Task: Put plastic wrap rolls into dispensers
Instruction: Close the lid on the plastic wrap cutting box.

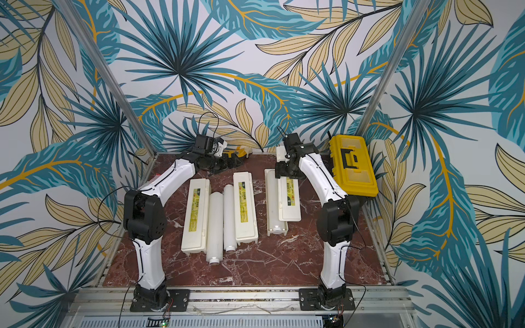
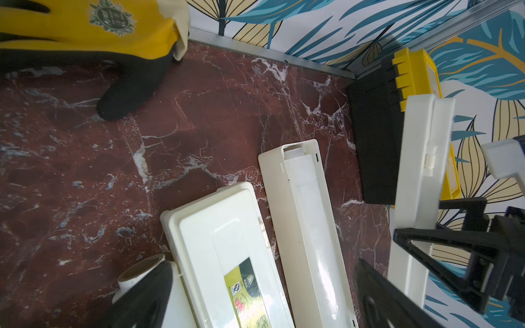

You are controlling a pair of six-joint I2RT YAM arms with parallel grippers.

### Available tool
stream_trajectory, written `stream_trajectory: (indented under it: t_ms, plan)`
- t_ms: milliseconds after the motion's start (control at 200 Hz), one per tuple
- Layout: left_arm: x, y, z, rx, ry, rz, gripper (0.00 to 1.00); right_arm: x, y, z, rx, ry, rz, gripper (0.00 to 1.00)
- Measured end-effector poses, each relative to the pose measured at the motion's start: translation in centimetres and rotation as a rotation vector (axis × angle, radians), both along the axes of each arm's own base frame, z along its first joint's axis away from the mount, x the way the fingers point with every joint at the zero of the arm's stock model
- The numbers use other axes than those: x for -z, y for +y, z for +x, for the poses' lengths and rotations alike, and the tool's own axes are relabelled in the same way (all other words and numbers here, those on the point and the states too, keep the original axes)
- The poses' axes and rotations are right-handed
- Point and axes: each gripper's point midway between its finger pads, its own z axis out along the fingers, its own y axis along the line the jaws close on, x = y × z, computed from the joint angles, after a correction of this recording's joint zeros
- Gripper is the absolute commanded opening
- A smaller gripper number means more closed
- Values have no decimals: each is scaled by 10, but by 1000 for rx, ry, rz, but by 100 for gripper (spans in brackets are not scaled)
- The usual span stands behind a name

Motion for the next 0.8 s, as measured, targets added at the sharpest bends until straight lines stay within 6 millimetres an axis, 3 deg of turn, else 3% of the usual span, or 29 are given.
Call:
stream_trajectory:
  t_ms: [210,360,801]
  plan:
    - [0,3,1,-6,-1,1,100,24,22,13,9,46,-6,75]
    - [0,10,4,-19,0,1,99,34,31,12,15,83,-13,76]
    - [0,17,8,-32,-1,1,99,45,35,-2,13,151,-28,77]
